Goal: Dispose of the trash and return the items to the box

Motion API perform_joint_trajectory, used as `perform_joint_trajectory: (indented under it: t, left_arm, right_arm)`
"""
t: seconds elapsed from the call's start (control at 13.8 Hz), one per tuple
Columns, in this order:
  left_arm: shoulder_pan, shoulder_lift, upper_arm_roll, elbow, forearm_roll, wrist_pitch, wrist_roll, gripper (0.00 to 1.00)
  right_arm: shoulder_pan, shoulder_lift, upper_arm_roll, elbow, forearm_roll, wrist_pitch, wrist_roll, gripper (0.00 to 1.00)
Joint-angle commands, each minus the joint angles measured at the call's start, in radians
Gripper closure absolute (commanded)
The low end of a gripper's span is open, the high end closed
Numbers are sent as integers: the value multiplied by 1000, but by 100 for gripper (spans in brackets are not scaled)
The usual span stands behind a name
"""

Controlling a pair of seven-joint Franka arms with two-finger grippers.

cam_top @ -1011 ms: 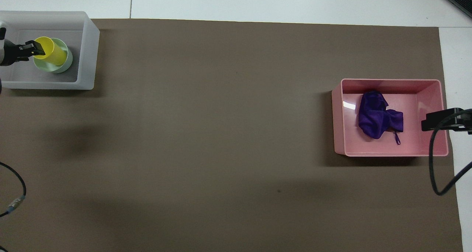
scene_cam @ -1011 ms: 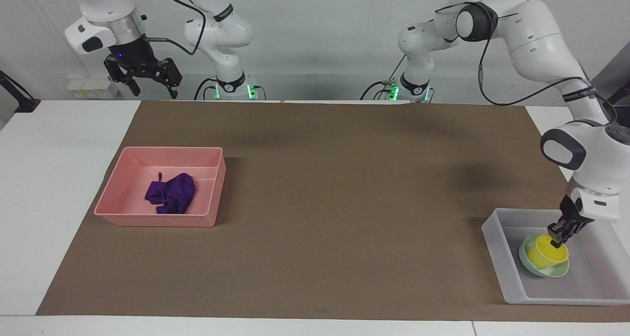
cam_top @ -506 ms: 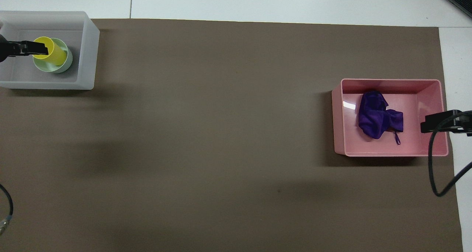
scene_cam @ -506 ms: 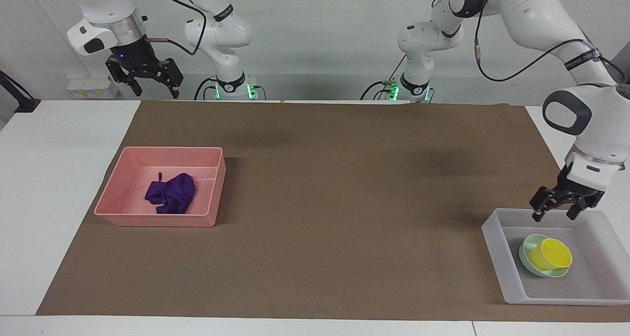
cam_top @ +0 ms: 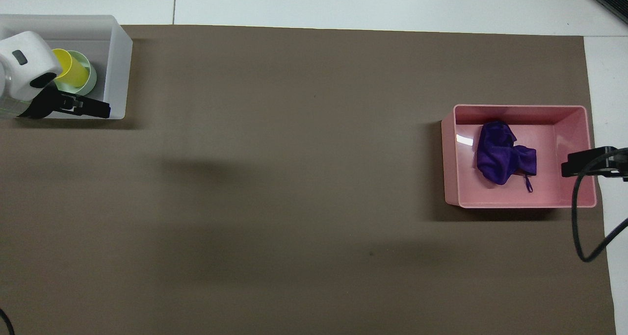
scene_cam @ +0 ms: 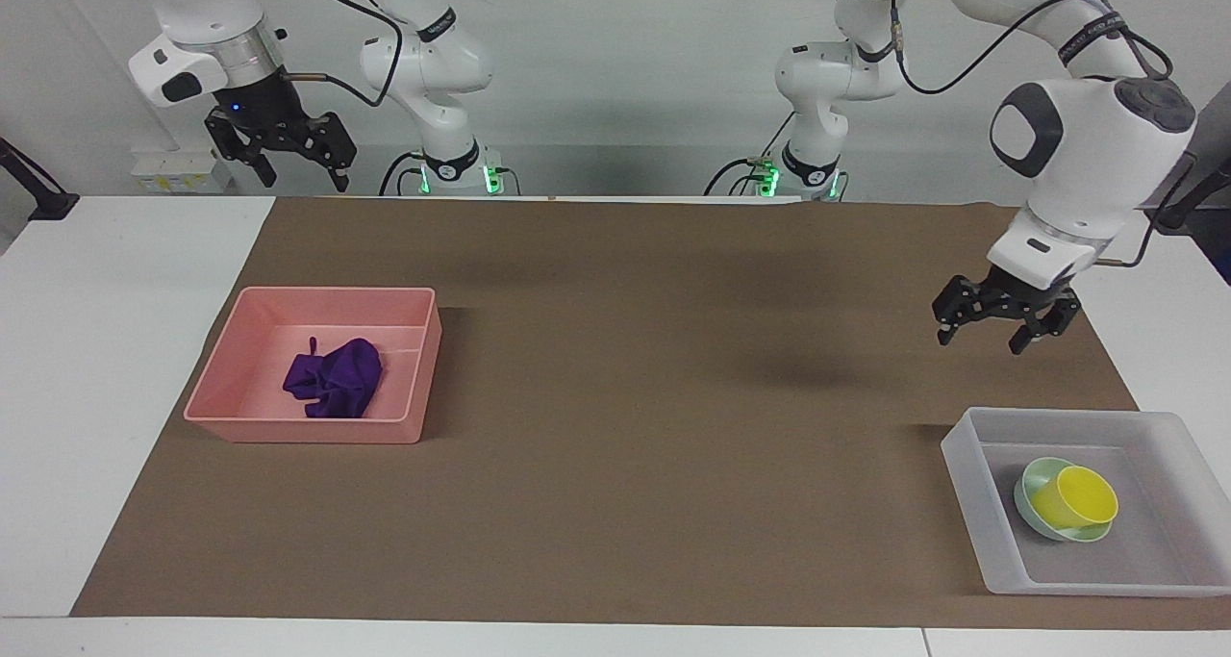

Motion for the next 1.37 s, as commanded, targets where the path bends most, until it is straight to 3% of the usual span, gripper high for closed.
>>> perform_joint_trajectory:
  t: [0.0,0.22,0.43,0.65,1.3]
  left_arm:
    - [-28,-42,5,28,31,-108,6,0]
    - [-28,-50,-4,99,26,-224,6,0]
    - [-17,-96,-3,71,20,-275,6,0]
    - [-14,-124,-3,16,20,-252,6,0]
    - [-14,-121,-3,20,17,-222,-84,0]
  right_arm:
    - [-12,-23,4,-20,18,-6,-28,0]
    - [-12,-23,2,-20,18,-9,-28,0]
    - [-12,-23,4,-20,18,-9,-28,0]
    - [-12,-23,2,-20,18,-9,-28,0]
    - [-12,-23,2,-20,18,-9,-28,0]
